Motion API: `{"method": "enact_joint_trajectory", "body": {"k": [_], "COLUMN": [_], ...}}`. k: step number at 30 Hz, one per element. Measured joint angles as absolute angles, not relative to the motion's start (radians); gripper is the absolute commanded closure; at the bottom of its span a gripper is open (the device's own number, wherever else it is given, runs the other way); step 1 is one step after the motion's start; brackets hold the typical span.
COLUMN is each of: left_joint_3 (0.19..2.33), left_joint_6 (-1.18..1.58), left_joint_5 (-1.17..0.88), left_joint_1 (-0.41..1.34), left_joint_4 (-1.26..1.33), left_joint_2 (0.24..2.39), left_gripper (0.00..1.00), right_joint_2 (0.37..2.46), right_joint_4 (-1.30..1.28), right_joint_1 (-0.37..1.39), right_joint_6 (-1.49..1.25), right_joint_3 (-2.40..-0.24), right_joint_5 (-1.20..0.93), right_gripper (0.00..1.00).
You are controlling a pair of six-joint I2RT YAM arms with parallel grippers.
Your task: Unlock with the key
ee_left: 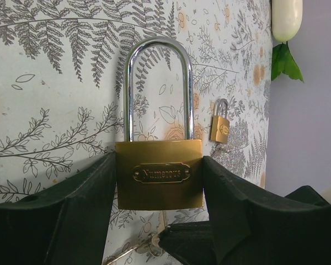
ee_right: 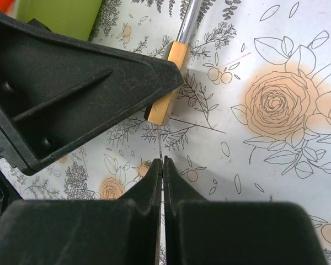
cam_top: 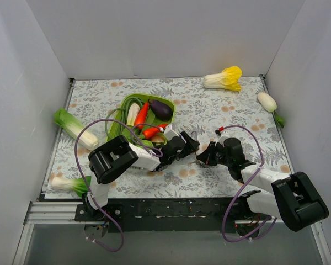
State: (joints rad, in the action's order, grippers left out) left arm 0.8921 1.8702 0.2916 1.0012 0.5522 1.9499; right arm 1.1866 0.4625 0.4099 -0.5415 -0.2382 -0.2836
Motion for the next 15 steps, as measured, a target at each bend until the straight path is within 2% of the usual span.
{"method": "enact_joint_trajectory", "body": {"k": [15], "left_joint_3": [0.864], "left_joint_6": [1.887], "left_joint_5": [0.322], "left_joint_1": [1.011], "left_joint_4": [0.556], "left_joint_2": [1.931], "left_gripper": [1.0], "right_joint_2": [1.242], "right_joint_4": [0.513], "right_joint_1": [0.414], "right_joint_6": [-0.529], "right_joint_3": [-0.239], "right_joint_5": [-0.326], "right_gripper": [0.99]}}
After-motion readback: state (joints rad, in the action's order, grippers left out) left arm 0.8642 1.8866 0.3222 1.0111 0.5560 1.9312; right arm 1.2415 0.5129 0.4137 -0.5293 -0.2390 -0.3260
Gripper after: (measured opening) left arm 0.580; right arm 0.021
